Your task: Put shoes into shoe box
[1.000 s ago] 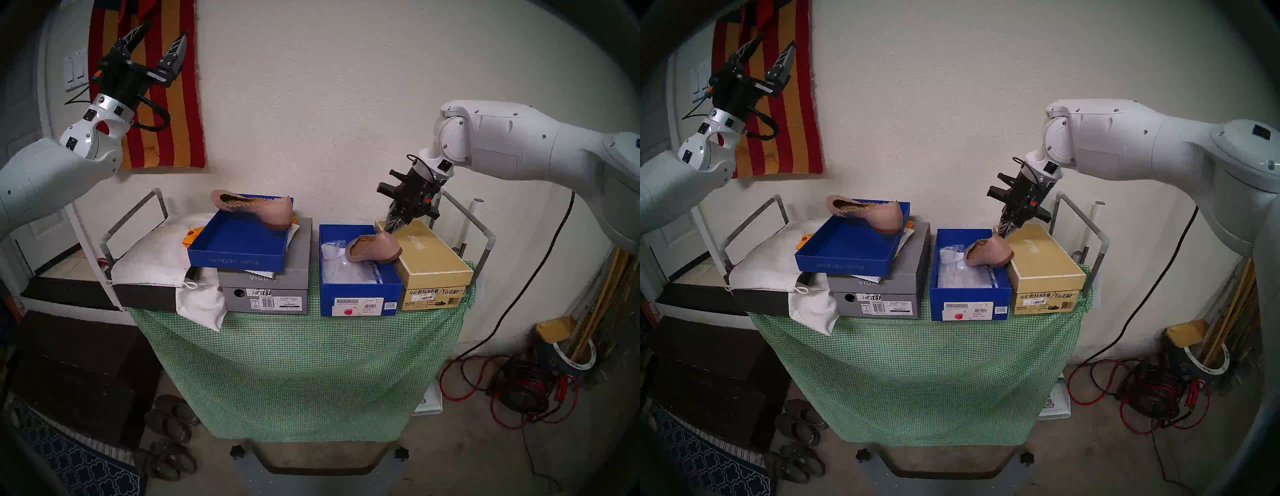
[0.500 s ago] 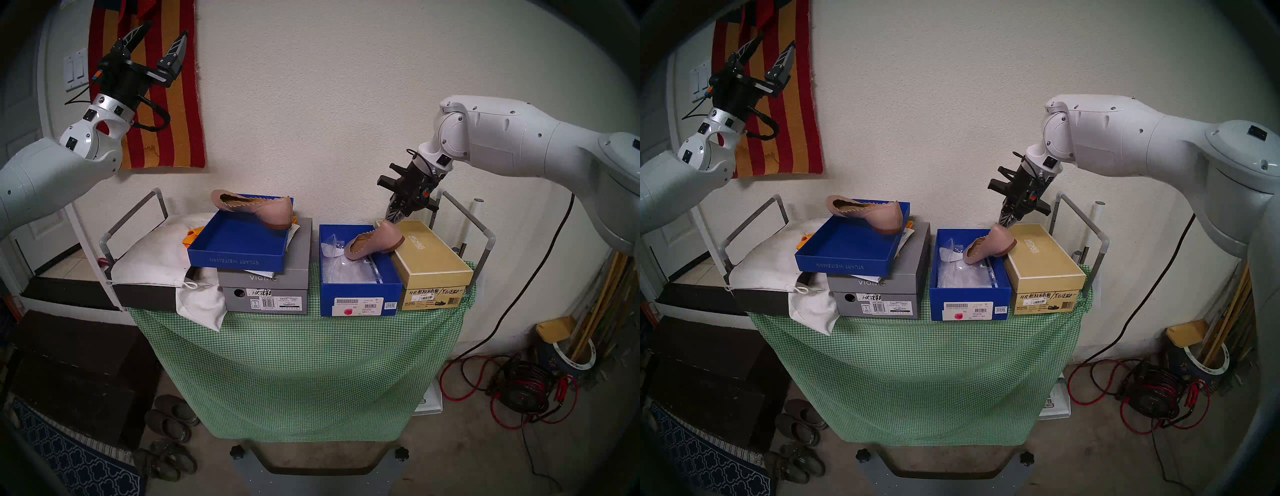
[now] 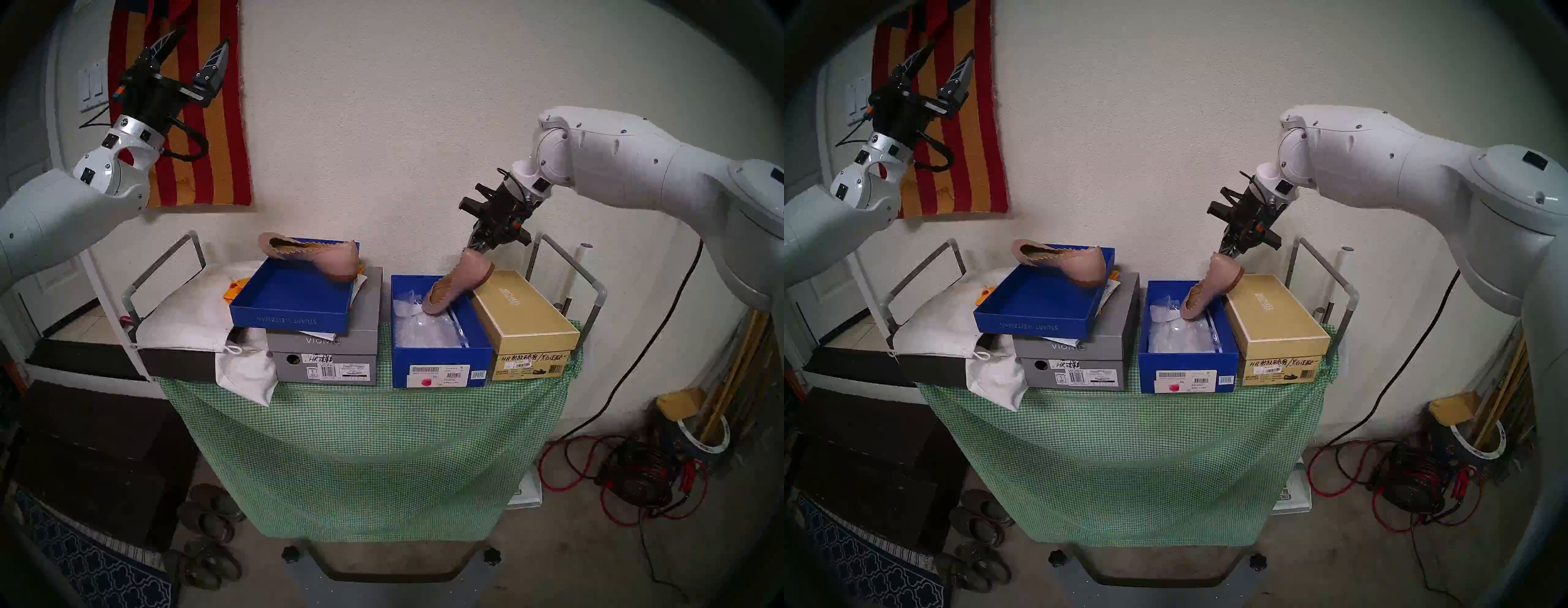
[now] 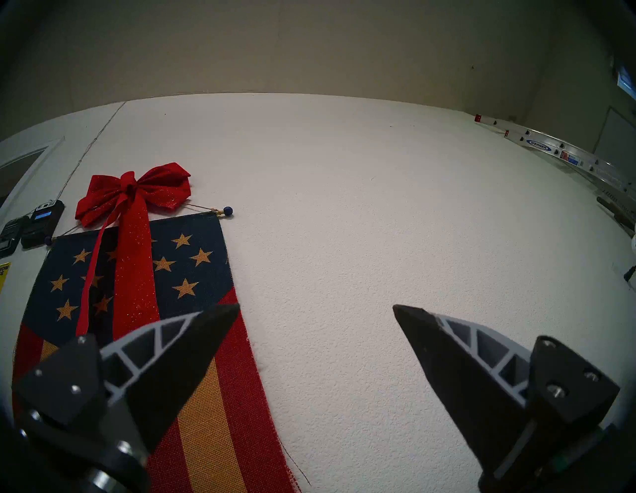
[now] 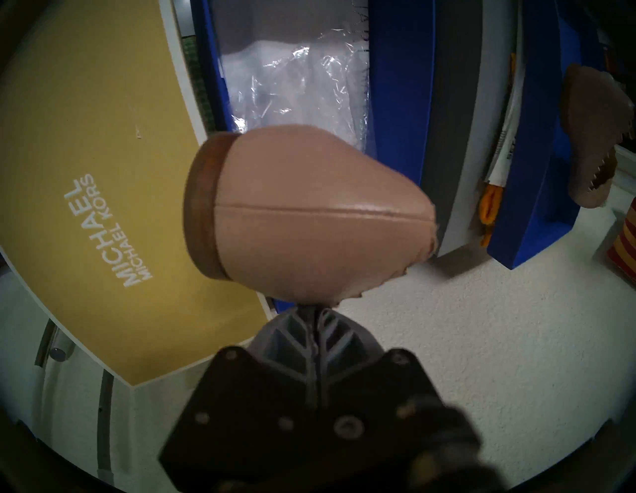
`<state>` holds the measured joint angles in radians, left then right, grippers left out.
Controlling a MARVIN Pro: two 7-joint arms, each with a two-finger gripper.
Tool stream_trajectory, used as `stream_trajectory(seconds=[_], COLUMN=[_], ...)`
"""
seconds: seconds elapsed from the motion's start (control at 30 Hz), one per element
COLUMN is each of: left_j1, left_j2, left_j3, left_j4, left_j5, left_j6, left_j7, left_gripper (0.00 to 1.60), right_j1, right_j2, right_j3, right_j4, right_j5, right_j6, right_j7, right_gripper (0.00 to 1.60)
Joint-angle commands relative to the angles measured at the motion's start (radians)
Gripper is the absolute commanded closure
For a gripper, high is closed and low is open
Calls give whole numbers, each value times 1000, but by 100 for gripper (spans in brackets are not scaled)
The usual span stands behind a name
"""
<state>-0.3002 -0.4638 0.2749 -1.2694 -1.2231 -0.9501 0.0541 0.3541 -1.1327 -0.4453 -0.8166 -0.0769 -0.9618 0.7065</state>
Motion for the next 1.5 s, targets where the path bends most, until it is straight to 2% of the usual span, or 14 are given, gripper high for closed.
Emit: stream_trajectory(seconds=[0.0,0.13,0.43,0.47,0.5,0.6,0.67,0.73,0.8,0.83,0.87,0.9,1.27,1.47], left_j1=[-2,-2,-2,-2,-2,-3,-3,-3,-3,-3,-3,-3,-3,-3], left_j2=[-2,-2,-2,-2,-2,-2,-2,-2,-2,-2,-2,-2,-2,-2], left_j3=[-1,-1,-1,-1,-1,-1,-1,-1,-1,-1,0,0,0,0], left_j4=[2,3,2,2,2,2,2,2,2,2,2,2,1,1], left_j5=[-1,-1,-1,-1,-1,-1,-1,-1,-1,-1,-1,-1,-1,-1], left_j6=[0,0,0,0,0,0,0,0,0,0,0,0,0,0], left_j7=[-3,-3,-2,-2,-2,-2,-2,-2,-2,-2,-2,-2,-1,-1], left_gripper=[0,0,0,0,0,0,0,0,0,0,0,0,0,0], right_j1=[9,17,1,-2,-6,-9,-15,-20,-23,-25,-27,-30,-84,-132], right_j2=[-10,-7,46,51,59,71,88,105,122,129,140,151,280,346], right_j3=[5,2,-1,0,3,-1,6,15,30,37,48,57,189,173], right_j4=[13,15,-37,-44,-50,-68,-85,-99,-107,-108,-109,-112,-123,-159], right_j5=[-30,-42,36,44,63,78,73,65,45,41,34,24,-37,-86], right_j6=[2,2,2,2,2,2,2,2,2,2,2,2,2,2], right_j7=[-46,-62,-61,-63,-66,-67,-90,-118,-158,-176,-200,-224,-421,-504], right_gripper=[160,160,160,151,128,124,104,99,82,43,28,0,0,0])
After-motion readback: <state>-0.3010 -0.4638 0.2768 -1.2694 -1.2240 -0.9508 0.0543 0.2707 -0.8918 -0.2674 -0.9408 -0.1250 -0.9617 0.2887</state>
